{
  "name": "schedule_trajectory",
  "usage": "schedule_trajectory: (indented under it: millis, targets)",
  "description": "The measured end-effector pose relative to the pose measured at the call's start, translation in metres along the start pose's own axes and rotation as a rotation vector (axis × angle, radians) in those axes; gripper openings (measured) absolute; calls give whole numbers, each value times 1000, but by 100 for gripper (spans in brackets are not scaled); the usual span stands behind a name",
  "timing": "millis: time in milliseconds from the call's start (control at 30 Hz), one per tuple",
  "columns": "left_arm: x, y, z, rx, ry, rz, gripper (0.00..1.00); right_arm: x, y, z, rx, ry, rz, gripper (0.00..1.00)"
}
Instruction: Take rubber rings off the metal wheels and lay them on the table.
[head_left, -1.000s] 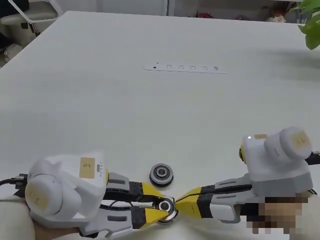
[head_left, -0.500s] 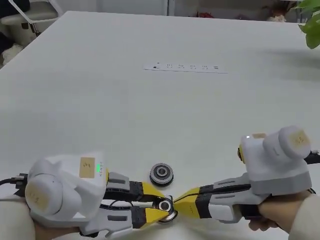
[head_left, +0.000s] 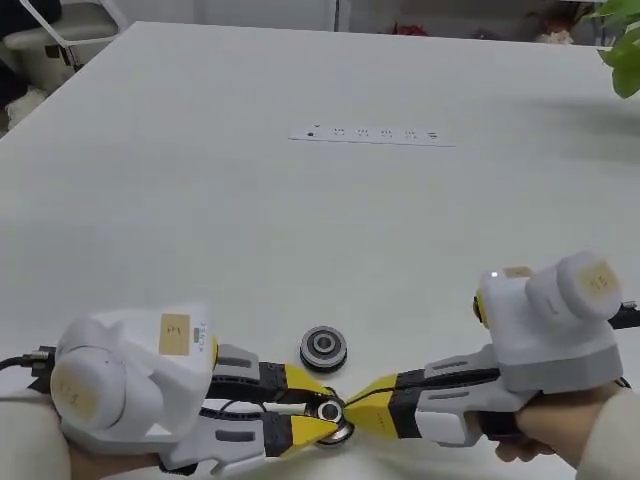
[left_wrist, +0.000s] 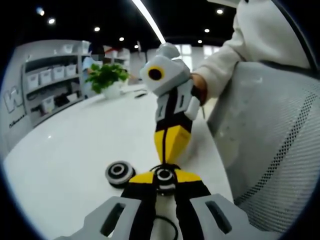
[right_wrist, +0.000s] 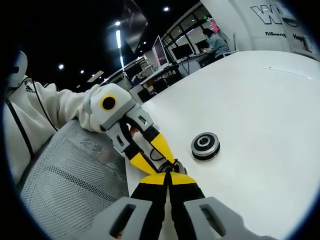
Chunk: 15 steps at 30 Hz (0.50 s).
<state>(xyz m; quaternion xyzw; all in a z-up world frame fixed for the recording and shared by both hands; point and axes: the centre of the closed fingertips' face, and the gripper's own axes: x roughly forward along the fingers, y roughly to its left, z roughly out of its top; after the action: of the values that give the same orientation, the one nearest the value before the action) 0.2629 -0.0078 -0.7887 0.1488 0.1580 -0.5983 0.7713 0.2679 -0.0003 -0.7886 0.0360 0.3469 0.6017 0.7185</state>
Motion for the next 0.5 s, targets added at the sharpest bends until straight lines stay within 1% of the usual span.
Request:
schedule_trajectory:
  millis: [100, 333, 500]
  targets:
    - [0, 0, 0, -7, 1, -2, 14, -1, -1, 0, -1, 1, -5, 0]
    - [1, 0, 1, -17, 32, -6, 14, -1, -4, -2, 9, 3, -13, 0]
    - [-1, 0, 1, 3, 47, -11, 15, -2, -5, -1, 20, 1, -16, 0]
